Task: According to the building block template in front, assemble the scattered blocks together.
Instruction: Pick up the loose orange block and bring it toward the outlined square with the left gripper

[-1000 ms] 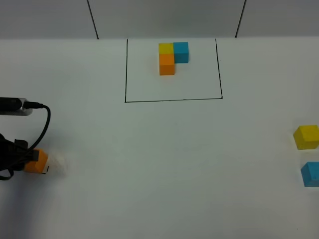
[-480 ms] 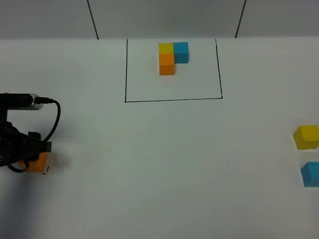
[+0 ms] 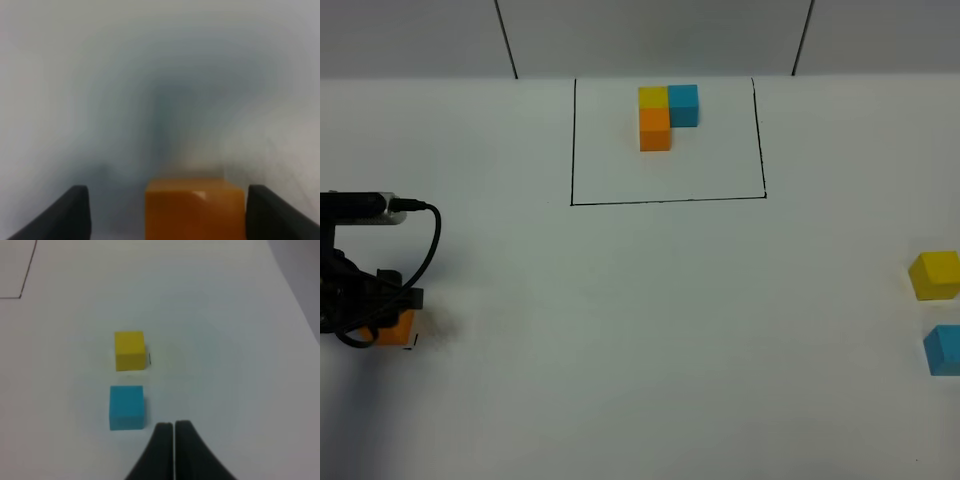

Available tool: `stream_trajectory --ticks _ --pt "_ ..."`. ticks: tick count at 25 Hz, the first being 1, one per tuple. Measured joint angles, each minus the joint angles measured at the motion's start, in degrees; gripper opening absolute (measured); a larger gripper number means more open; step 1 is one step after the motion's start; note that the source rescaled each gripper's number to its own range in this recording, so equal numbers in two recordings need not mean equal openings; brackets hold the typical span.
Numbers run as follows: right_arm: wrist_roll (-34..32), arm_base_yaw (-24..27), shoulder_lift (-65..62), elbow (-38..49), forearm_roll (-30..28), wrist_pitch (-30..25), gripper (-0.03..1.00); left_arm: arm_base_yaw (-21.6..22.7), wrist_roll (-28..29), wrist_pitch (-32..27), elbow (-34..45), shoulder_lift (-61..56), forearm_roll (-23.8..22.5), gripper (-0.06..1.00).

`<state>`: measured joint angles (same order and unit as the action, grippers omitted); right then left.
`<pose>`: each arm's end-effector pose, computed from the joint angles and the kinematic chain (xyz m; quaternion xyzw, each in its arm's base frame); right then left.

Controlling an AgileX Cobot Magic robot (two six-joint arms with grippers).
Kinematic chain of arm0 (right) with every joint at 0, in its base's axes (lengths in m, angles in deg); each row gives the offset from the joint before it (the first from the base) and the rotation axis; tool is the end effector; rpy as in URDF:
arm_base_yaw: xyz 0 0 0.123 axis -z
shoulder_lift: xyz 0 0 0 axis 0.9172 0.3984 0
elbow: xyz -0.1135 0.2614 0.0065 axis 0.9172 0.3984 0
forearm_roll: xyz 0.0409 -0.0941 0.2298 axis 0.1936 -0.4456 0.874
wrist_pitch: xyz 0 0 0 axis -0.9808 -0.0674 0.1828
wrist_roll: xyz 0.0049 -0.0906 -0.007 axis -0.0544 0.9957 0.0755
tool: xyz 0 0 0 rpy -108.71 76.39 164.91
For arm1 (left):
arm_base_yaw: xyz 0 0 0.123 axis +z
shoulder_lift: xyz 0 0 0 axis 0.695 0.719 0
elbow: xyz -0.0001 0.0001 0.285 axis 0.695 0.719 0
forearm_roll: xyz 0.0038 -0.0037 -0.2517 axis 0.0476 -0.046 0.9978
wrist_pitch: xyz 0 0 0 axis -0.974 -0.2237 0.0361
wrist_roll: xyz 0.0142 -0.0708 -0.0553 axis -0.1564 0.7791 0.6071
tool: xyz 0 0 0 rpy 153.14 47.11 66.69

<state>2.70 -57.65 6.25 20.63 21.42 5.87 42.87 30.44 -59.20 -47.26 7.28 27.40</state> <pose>-0.0064 0.0001 0.2773 0.0287 0.8532 -0.0690 0.5162 0.2509 -0.0045 0.1397 0.0141 0.9593 0.0015 0.2821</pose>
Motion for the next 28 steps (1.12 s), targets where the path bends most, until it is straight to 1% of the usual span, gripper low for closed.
stream_trajectory --ticks 8,14,19,24,28 --pt "0.0 0.0 0.0 0.0 0.0 0.0 0.01 0.0 0.0 -0.7 0.0 0.3 0.2 0.96" --pt "0.0 0.0 0.0 0.0 0.0 0.0 0.01 0.0 0.0 -0.4 0.1 3.0 1.2 0.91" --pt "0.0 0.0 0.0 0.0 0.0 0.0 0.01 0.0 0.0 0.2 0.1 3.4 1.3 0.83" --pt "0.0 0.0 0.0 0.0 0.0 0.0 0.01 0.0 0.0 0.3 0.1 3.4 1.3 0.67" --pt "0.0 0.0 0.0 0.0 0.0 0.0 0.01 0.0 0.0 0.3 0.1 3.4 1.3 0.67"
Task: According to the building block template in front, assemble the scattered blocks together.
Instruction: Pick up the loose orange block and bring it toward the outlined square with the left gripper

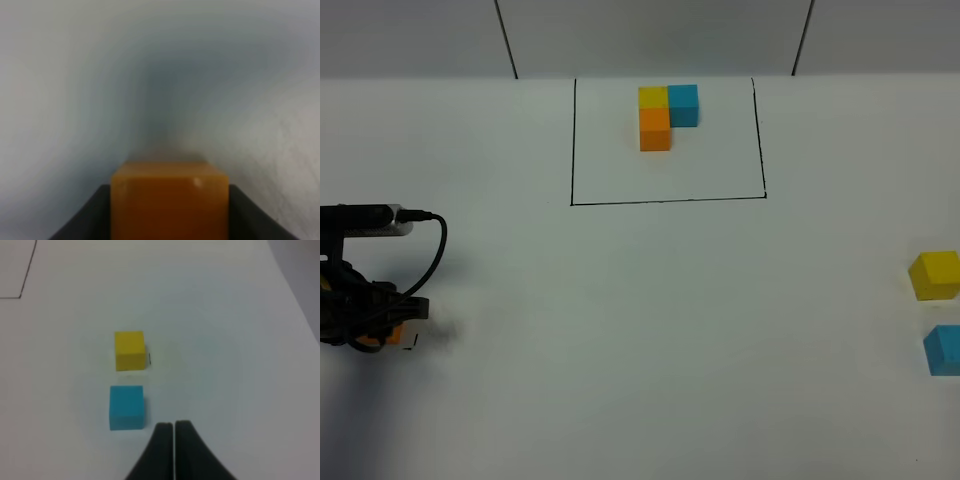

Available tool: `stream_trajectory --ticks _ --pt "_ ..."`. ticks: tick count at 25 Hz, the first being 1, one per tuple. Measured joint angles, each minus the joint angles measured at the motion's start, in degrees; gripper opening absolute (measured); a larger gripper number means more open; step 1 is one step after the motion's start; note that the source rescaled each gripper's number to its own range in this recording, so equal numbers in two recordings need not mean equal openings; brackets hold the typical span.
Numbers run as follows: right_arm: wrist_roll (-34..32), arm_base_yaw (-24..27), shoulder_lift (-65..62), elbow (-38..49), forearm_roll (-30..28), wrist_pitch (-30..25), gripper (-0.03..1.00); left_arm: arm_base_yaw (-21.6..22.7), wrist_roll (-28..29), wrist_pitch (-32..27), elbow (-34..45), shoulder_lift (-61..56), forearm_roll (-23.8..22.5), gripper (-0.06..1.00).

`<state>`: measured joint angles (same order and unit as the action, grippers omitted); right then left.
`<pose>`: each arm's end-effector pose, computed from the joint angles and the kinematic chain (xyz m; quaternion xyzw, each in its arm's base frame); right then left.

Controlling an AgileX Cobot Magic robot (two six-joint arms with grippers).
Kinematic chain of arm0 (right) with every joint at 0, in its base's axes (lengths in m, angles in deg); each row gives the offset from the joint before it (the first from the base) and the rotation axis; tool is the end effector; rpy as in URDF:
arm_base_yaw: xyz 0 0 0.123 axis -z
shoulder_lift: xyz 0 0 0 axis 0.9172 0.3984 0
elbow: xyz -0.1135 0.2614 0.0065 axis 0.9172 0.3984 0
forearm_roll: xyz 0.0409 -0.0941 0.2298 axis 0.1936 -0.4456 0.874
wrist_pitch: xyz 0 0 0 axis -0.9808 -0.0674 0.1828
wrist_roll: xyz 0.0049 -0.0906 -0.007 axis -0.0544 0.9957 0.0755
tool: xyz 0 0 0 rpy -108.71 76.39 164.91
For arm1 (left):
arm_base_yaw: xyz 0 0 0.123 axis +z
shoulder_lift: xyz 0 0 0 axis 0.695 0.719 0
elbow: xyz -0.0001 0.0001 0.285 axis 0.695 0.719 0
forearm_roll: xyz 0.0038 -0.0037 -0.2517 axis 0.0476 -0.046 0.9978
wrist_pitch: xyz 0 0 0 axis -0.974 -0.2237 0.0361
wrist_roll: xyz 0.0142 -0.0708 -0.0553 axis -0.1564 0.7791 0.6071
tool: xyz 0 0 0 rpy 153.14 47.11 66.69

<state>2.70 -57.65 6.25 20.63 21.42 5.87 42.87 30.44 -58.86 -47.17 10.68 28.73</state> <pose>-0.0064 0.0001 0.2773 0.0287 0.8532 -0.0690 0.5162 0.2514 -0.0047 0.1248 0.0033 0.9668 -0.0022 0.2556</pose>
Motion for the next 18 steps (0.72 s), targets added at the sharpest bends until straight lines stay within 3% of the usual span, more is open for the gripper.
stream_trajectory --ticks 10,18 --pt "0.0 0.0 0.0 0.0 0.0 0.0 0.01 0.0 0.0 -2.5 0.1 -5.3 0.0 0.67" --pt "0.0 0.0 0.0 0.0 0.0 0.0 0.01 0.0 -2.5 -12.2 0.1 -18.6 0.3 0.67"
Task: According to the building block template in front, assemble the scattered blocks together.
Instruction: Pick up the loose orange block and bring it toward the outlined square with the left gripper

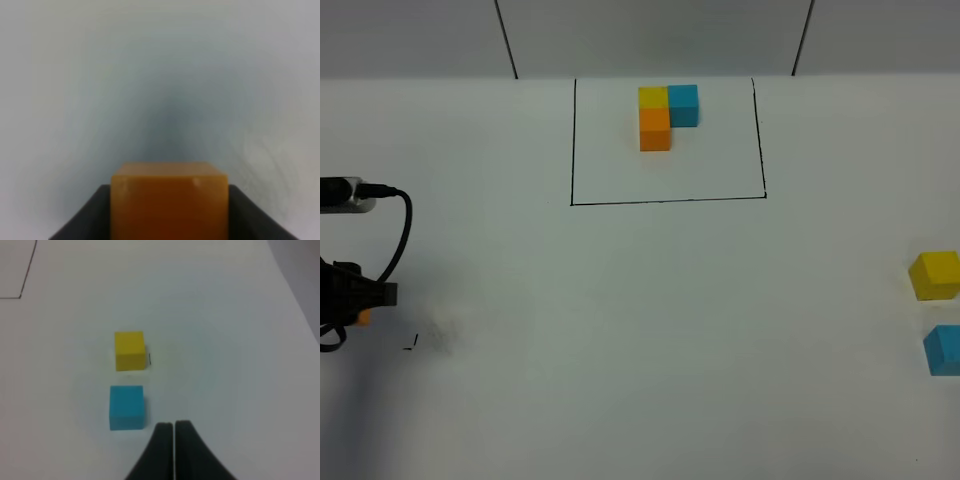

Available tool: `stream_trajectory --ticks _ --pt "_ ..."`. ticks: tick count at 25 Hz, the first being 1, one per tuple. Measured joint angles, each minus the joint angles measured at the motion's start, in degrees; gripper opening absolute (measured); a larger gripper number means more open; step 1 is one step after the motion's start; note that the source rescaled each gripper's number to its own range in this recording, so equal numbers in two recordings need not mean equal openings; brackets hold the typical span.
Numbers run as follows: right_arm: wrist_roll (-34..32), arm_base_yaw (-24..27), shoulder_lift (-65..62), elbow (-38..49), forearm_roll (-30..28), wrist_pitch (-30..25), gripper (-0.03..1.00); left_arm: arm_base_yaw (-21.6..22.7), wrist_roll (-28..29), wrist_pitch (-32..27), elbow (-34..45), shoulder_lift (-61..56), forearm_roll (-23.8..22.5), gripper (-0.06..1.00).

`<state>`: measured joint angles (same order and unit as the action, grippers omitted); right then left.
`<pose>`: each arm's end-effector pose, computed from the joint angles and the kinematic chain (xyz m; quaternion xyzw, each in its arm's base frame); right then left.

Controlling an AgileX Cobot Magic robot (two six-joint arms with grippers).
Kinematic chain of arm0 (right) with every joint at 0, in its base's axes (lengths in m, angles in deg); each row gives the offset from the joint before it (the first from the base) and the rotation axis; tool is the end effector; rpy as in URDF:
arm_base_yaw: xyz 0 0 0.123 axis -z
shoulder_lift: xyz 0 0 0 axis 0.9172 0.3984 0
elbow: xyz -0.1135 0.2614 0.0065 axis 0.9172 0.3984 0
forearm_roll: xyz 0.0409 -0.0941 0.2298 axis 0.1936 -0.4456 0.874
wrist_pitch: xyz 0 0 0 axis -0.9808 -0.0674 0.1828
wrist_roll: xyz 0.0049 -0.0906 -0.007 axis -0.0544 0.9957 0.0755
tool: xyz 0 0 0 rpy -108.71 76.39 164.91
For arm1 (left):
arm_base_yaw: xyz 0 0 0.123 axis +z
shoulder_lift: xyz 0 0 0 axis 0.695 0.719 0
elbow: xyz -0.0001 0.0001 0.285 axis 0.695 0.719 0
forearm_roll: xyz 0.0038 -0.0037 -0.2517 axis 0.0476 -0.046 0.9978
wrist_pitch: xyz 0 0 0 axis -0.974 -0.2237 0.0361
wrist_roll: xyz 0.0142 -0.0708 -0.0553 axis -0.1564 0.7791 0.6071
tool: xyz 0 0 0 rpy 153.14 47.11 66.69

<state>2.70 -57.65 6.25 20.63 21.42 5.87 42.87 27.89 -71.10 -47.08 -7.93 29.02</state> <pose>-0.0064 0.0001 0.2773 0.0287 0.8532 -0.0690 0.5162 0.2230 -0.0028 0.1916 0.0185 0.9511 0.0096 0.3083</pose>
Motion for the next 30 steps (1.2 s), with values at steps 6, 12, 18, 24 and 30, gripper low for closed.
stream_trajectory --ticks 6,12,18,24,30 --pt "0.0 0.0 0.0 0.0 0.0 0.0 0.01 -0.1 -16.4 -2.6 0.0 -3.1 7.4 0.67" --pt "0.0 0.0 0.0 0.0 0.0 0.0 0.01 -1.2 -47.1 -3.5 0.0 -3.1 18.6 0.67" --pt "0.0 0.0 0.0 0.0 0.0 0.0 0.01 -1.2 -80.2 -8.3 0.0 -3.1 28.3 0.67" --pt "0.0 0.0 0.0 0.0 0.0 0.0 0.01 -1.2 -103.6 -12.4 0.0 -3.1 35.3 0.67" --pt "0.0 0.0 0.0 0.0 0.0 0.0 0.01 -1.2 -107.7 -11.2 0.0 -3.1 36.5 0.67"
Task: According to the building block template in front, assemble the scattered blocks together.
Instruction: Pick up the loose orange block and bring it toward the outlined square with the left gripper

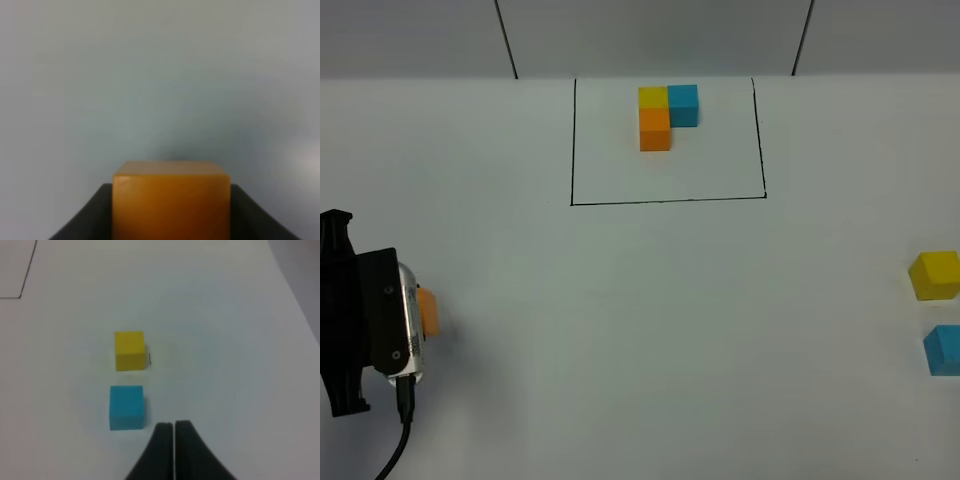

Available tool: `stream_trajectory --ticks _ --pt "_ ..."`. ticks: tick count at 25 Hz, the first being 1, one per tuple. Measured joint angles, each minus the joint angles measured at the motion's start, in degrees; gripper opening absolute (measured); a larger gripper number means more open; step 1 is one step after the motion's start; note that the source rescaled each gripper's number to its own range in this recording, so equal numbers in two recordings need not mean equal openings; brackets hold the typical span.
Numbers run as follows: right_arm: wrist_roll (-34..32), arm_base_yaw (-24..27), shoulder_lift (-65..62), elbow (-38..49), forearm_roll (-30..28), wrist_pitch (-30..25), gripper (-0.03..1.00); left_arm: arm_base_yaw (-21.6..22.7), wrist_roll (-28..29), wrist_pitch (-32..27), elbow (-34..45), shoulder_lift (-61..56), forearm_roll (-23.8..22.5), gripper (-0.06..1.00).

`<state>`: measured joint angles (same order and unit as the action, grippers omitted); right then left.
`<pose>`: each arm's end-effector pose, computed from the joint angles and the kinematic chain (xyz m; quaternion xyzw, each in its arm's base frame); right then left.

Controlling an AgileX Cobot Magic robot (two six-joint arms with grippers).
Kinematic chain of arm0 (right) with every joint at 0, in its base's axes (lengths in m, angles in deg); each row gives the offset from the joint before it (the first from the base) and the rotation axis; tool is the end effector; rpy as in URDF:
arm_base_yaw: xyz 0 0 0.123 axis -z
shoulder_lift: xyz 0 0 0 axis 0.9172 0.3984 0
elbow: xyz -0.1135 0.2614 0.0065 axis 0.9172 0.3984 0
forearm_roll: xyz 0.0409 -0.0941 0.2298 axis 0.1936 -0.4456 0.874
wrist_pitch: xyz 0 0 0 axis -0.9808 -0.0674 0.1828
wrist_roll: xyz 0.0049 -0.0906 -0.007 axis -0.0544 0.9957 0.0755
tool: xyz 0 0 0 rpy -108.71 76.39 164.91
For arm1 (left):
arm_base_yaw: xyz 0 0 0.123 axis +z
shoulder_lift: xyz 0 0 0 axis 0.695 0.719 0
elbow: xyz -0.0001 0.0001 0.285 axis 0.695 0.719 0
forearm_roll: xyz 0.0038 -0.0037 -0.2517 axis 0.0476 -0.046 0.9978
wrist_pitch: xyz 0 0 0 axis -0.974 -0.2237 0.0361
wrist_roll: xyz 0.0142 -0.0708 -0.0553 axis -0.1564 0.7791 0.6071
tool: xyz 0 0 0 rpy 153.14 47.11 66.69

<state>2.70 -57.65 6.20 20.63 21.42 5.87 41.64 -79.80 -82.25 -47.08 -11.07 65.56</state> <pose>-0.0065 0.0001 0.2773 0.0287 0.8530 -0.0691 0.5166 0.2068 -0.0305 0.1991 0.6261 0.7223 0.0676 0.2859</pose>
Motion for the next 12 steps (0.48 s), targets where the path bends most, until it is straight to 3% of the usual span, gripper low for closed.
stream_trajectory --ticks 5,12 --pt "0.0 0.0 0.0 0.0 0.0 0.0 0.01 -0.6 -4.4 -0.5 0.0 0.0 0.5 0.67" --pt "0.0 0.0 0.0 0.0 0.0 0.0 0.01 -3.2 -5.0 1.4 0.0 0.0 6.5 0.67"
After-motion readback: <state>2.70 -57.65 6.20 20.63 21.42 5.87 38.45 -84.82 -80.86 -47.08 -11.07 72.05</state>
